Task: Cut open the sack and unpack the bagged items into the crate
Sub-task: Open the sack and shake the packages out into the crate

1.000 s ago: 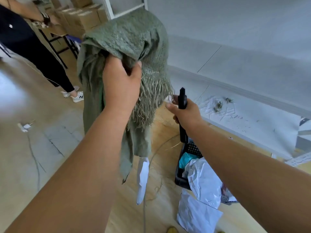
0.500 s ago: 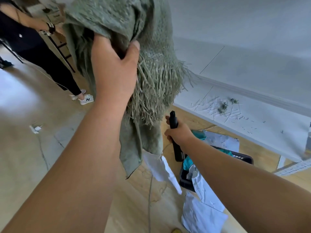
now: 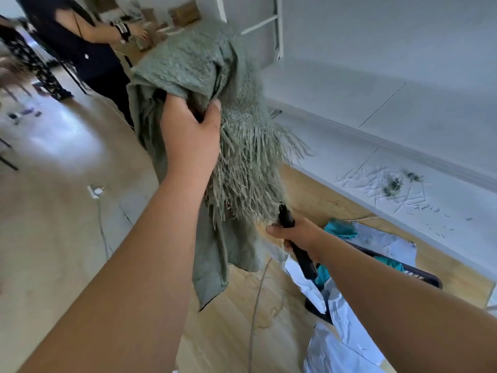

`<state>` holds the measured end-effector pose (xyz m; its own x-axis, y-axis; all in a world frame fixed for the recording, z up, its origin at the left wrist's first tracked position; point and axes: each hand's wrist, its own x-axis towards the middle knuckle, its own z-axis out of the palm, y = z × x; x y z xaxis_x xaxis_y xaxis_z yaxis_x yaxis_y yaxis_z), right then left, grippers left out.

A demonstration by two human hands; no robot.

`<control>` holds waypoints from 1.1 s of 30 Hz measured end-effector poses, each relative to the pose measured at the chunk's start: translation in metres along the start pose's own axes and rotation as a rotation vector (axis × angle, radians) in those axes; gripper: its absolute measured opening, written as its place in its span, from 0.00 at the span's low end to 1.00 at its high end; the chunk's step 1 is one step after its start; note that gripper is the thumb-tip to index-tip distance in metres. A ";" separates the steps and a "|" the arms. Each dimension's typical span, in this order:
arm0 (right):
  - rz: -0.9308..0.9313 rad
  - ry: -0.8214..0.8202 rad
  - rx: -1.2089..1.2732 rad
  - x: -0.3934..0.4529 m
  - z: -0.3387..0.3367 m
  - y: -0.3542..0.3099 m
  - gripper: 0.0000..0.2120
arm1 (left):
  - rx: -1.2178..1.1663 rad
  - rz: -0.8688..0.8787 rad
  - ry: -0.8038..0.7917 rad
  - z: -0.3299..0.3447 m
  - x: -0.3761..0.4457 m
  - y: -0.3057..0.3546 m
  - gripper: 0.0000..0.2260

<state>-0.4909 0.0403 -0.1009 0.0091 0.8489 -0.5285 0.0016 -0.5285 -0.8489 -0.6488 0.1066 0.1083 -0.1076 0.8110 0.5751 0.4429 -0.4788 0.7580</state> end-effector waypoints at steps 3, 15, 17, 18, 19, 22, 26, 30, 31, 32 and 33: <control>-0.028 0.101 0.081 0.000 -0.008 0.009 0.10 | 0.077 -0.096 -0.012 -0.004 -0.002 -0.026 0.18; -0.323 -0.078 0.038 -0.018 0.028 -0.103 0.06 | 0.214 -0.334 -0.422 0.002 -0.071 -0.123 0.15; -0.345 -0.127 0.019 -0.023 0.037 -0.117 0.04 | 0.051 -0.330 -0.555 0.000 -0.100 -0.124 0.18; -0.351 -0.154 0.004 -0.025 0.042 -0.122 0.04 | 0.025 -0.351 -0.592 0.000 -0.112 -0.125 0.24; -0.349 -0.186 -0.009 -0.027 0.047 -0.126 0.04 | 0.049 -0.380 -0.624 0.003 -0.122 -0.127 0.30; -0.341 -0.259 -0.030 -0.032 0.063 -0.132 0.06 | 0.319 -0.432 -0.688 0.017 -0.148 -0.130 0.33; -0.386 -0.171 0.005 -0.029 0.064 -0.134 0.06 | 0.586 -0.455 -0.582 0.025 -0.150 -0.131 0.19; -0.369 0.264 -0.078 -0.011 0.032 -0.113 0.07 | 0.511 -0.573 -0.425 0.023 -0.134 -0.137 0.12; -0.339 0.391 -0.095 -0.007 0.022 -0.102 0.06 | 0.462 -0.624 -0.356 0.022 -0.130 -0.137 0.12; -0.298 0.480 -0.125 -0.004 0.014 -0.089 0.05 | 0.410 -0.671 -0.304 0.022 -0.127 -0.135 0.13; -0.246 0.529 -0.166 -0.002 0.007 -0.074 0.06 | 0.349 -0.693 -0.264 0.024 -0.124 -0.136 0.13</control>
<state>-0.4975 0.0777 -0.0376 0.4844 0.8503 -0.2057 0.2226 -0.3471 -0.9110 -0.6749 0.0796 -0.0736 -0.2646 0.9577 -0.1132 0.6091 0.2570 0.7503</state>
